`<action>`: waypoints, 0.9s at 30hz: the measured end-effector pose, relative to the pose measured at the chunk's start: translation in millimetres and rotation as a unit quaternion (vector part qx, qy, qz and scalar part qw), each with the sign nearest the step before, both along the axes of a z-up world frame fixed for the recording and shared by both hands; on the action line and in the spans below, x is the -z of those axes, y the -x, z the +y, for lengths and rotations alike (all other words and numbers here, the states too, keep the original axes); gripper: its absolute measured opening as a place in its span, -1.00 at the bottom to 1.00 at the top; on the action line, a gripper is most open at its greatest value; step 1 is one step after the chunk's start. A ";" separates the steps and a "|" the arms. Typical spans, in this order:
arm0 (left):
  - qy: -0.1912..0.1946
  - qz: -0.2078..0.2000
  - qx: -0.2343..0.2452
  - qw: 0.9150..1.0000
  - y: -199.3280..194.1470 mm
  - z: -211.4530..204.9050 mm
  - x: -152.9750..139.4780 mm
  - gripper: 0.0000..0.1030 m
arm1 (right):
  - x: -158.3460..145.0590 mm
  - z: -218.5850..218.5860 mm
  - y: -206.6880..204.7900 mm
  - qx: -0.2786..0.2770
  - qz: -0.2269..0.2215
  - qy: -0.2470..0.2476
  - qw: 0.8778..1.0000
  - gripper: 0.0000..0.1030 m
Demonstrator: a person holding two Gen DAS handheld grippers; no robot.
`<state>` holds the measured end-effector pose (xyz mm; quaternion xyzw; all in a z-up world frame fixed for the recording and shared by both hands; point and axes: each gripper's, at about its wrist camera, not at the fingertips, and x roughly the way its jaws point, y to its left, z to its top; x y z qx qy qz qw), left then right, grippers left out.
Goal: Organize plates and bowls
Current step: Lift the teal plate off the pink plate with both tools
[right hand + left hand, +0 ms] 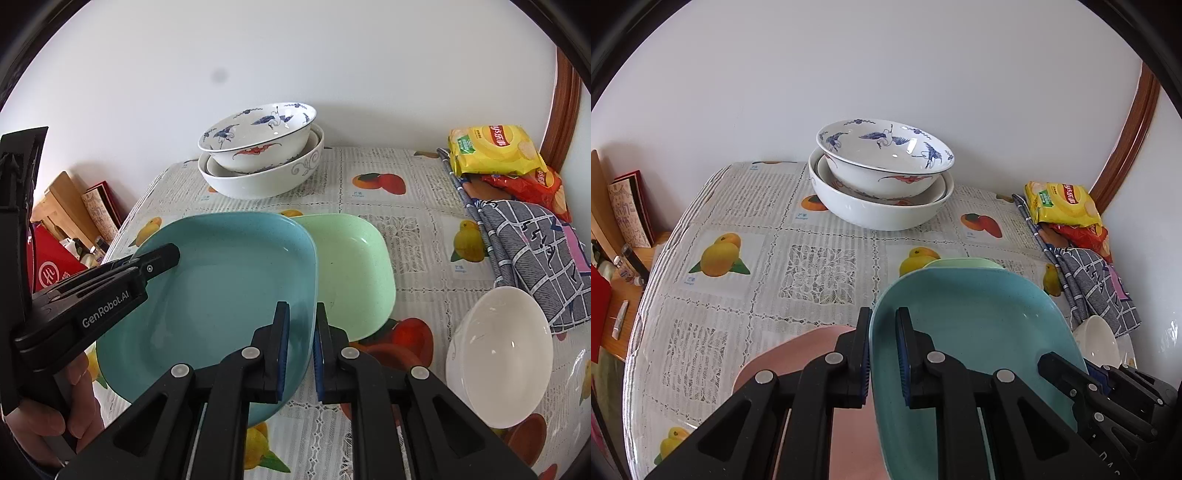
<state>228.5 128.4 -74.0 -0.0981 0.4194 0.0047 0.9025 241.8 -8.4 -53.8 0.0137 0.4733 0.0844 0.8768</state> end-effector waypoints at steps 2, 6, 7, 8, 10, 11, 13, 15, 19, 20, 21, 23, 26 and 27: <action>0.001 -0.004 0.001 1.000 6.1 -4.4 -4.4 -0.75 | -5.3 -3.9 6.8 0.002 -0.004 0.000 1.000 -0.77; 0.002 -0.010 0.004 1.000 19.2 -12.8 -9.9 -0.75 | -13.4 -9.7 20.4 0.008 -0.012 0.003 1.000 -0.77; 0.003 -0.010 0.004 1.000 22.1 -14.2 -10.6 -0.75 | -14.6 -11.1 23.2 0.009 -0.012 0.003 1.000 -0.77; 0.005 -0.010 0.004 1.000 24.9 -15.1 -11.0 -0.75 | -15.6 -12.2 26.1 0.009 -0.012 0.003 1.000 -0.77; 0.008 -0.011 0.003 1.000 30.5 -16.3 -11.7 -0.75 | -17.4 -13.4 32.4 0.009 -0.014 0.004 1.000 -0.77; 0.009 -0.012 0.002 1.000 34.2 -17.4 -12.0 -0.75 | -18.3 -13.8 35.4 0.009 -0.015 0.004 1.000 -0.77; 0.010 -0.013 0.001 1.000 39.7 -17.8 -12.4 -0.75 | -19.5 -14.7 41.3 0.009 -0.017 0.004 1.000 -0.77; 0.008 -0.014 0.000 1.000 45.4 -18.1 -12.6 -0.75 | -19.6 -13.8 46.2 0.007 -0.017 0.004 1.000 -0.77; 0.011 -0.012 -0.009 1.000 55.7 -12.6 -9.0 -0.75 | -17.2 -6.9 53.2 0.001 -0.016 0.005 1.000 -0.77; 0.011 -0.010 -0.011 1.000 57.9 -11.0 -7.5 -0.75 | -15.5 -4.3 54.6 -0.001 -0.015 0.005 1.000 -0.77; 0.009 -0.008 -0.013 1.000 60.4 -8.4 -5.8 -0.75 | -13.7 -1.4 56.3 -0.004 -0.013 0.005 1.000 -0.77; 0.010 -0.003 -0.019 1.000 65.6 -2.1 -1.1 -0.75 | -8.8 5.6 59.8 -0.011 -0.008 0.006 1.000 -0.77; 0.014 0.005 -0.030 0.999 72.5 10.0 7.5 -0.75 | -0.5 16.6 62.7 -0.022 0.002 0.005 1.000 -0.77; 0.016 0.009 -0.034 0.999 74.5 14.4 10.4 -0.75 | 2.5 20.8 63.2 -0.026 0.005 0.005 1.000 -0.77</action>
